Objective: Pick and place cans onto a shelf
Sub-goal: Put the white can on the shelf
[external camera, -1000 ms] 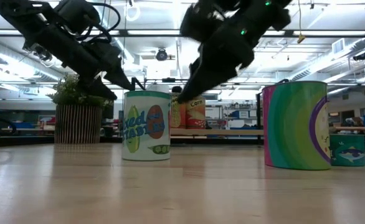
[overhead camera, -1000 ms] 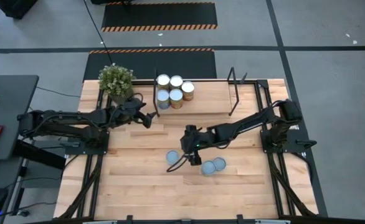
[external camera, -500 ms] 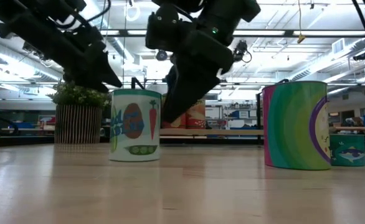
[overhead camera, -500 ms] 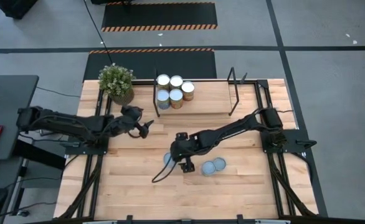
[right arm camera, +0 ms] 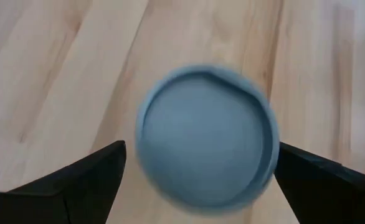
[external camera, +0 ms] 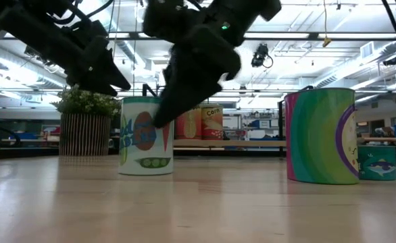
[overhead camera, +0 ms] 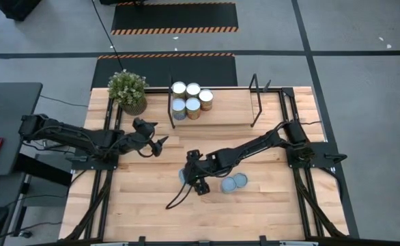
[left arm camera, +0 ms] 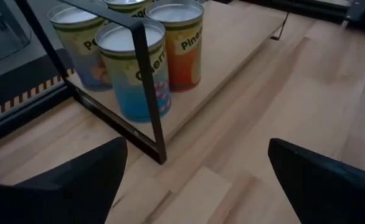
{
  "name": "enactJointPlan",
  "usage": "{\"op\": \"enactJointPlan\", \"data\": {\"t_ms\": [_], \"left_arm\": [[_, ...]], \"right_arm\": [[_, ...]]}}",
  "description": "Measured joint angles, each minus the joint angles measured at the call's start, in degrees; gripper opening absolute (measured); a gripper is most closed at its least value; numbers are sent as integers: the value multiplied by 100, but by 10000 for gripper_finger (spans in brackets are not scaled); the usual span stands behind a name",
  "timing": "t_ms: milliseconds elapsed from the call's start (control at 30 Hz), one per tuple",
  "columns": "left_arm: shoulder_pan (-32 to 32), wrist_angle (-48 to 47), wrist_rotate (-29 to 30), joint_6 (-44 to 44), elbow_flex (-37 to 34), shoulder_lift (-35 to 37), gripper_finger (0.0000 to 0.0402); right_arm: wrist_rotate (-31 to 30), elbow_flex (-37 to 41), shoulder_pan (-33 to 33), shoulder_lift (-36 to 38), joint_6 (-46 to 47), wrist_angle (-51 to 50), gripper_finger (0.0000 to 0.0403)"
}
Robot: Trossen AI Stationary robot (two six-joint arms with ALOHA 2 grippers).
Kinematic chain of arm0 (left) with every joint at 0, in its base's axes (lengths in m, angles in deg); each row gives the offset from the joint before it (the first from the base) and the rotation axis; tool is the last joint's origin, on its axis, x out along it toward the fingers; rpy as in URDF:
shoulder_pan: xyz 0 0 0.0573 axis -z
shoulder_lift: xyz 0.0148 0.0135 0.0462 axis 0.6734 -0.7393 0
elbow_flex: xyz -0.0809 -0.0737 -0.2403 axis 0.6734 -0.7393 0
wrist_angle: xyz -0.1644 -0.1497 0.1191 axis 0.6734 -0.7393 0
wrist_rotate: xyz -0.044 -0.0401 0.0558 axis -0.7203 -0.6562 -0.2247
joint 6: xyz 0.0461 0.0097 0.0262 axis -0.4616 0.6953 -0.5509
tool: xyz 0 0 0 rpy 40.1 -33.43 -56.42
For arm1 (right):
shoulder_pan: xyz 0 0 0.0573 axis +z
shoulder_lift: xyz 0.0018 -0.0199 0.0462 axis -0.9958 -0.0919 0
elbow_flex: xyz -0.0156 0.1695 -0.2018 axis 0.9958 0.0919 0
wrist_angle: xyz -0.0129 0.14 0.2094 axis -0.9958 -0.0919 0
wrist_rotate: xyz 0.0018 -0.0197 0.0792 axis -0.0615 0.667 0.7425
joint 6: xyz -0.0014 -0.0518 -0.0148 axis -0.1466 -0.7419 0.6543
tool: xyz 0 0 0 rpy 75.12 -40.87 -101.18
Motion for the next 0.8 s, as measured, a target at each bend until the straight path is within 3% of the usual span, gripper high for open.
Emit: {"op": "enactJointPlan", "data": {"t_ms": [233,533,800], "left_arm": [[0,125,0,37,0,0,396],[0,156,0,39,0,0,396],[0,155,0,39,0,0,396]], "right_arm": [[88,0,-34,-18,-21,344,396],[166,20,-198,-14,-107,361,325],[-327,20,-400,363,-81,-841,311]]}}
